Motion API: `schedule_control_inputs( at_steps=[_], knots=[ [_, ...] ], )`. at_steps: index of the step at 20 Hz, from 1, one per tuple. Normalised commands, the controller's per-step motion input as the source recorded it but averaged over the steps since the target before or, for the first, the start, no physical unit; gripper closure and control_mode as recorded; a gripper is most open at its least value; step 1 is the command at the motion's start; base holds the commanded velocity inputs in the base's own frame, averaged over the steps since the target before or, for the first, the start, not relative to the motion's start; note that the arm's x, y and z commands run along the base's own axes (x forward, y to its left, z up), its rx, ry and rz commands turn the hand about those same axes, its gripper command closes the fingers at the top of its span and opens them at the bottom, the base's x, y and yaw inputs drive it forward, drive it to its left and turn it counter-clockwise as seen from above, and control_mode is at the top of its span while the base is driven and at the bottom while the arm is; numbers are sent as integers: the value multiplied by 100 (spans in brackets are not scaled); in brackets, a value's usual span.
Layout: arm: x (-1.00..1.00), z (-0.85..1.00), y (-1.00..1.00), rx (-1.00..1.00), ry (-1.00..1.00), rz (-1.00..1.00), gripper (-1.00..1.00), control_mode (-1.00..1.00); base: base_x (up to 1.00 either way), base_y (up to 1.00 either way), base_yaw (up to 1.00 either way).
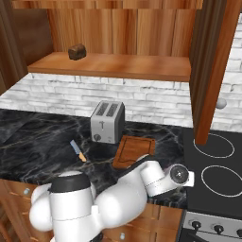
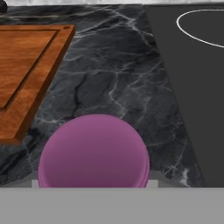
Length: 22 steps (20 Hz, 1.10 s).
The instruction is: Pick the bread, place it on the cutting board, pick the jam, place it on the counter, and close the cabinet.
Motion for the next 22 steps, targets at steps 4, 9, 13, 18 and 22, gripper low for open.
schedule_control_inputs(
  at_steps=[4, 9, 13, 18, 22],
  knots=[
    [0, 0, 0, 0, 0, 0, -100, -100, 0, 0, 0],
    [0, 0, 0, 0, 0, 0, -100, -100, 0, 0, 0],
    [0, 0, 0, 0, 0, 0, -100, -100, 0, 0, 0],
    [0, 17, 0, 0, 0, 0, -100, -100, 0, 0, 0],
    [0, 34, 0, 0, -1, 0, -100, -100, 0, 0, 0]
  ],
)
